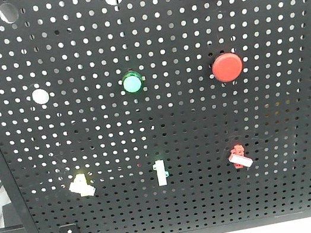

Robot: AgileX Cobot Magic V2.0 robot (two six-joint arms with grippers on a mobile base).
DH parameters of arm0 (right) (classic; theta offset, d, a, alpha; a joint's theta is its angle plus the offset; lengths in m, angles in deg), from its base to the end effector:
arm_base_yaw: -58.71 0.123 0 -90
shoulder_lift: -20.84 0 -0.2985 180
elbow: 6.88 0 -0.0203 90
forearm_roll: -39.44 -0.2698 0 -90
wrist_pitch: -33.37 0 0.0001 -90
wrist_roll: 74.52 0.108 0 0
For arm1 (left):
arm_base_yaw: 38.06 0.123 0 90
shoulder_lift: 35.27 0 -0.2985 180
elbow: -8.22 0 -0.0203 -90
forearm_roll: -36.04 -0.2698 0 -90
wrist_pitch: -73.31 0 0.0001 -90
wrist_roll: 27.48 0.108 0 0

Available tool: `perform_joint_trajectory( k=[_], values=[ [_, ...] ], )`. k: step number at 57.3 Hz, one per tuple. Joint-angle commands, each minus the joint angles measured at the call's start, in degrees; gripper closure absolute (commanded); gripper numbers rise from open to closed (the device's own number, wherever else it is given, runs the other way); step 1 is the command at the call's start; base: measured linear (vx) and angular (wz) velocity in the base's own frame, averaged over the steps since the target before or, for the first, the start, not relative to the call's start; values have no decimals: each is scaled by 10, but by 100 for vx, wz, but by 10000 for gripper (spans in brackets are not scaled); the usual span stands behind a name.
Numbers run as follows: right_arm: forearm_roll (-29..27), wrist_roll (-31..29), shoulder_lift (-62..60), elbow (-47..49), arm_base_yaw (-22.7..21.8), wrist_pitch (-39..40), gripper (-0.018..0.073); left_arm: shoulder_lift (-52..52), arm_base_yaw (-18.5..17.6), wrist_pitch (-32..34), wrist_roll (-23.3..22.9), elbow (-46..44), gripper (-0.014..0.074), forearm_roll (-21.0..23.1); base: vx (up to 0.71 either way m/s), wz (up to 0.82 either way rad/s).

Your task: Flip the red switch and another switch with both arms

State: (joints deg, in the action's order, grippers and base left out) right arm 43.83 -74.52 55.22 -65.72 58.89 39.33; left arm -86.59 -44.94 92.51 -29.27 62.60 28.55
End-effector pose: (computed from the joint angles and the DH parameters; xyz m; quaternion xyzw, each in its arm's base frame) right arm 0.1320 0.0013 0.3017 -0.0302 0.6894 -0.0237 0.7233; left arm 0.1845 -0.0269 0.3088 0.0882 0.6805 -0.0248 0.7270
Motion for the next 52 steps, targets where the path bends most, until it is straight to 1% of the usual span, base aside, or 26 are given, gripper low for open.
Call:
perform_joint_trajectory(
  k=[1,7,9,16,28,34,40,52],
  values=[
    [5,-4,6,20,-3,53,566,-37,-32,83,-3,-22,594,-8,0,0],
    [5,-4,6,20,-3,53,566,-78,-59,119,-3,-27,594,-7,0,0],
    [5,-4,6,20,-3,53,566,-93,-65,120,-3,-36,594,-7,0,0],
    [5,-4,6,20,-3,53,566,-142,-79,109,-3,-80,594,-7,0,0],
    [5,-4,6,20,-3,53,566,-209,-96,70,-5,-155,594,-7,0,0],
    [5,-4,6,20,-3,53,566,-227,-110,70,-18,-169,594,-7,0,0],
    [5,-4,6,20,-3,53,566,-243,-123,69,-19,-175,594,-7,0,0],
    [5,-4,6,20,-3,53,566,-267,-126,70,-19,-175,594,-3,0,0]
  ],
)
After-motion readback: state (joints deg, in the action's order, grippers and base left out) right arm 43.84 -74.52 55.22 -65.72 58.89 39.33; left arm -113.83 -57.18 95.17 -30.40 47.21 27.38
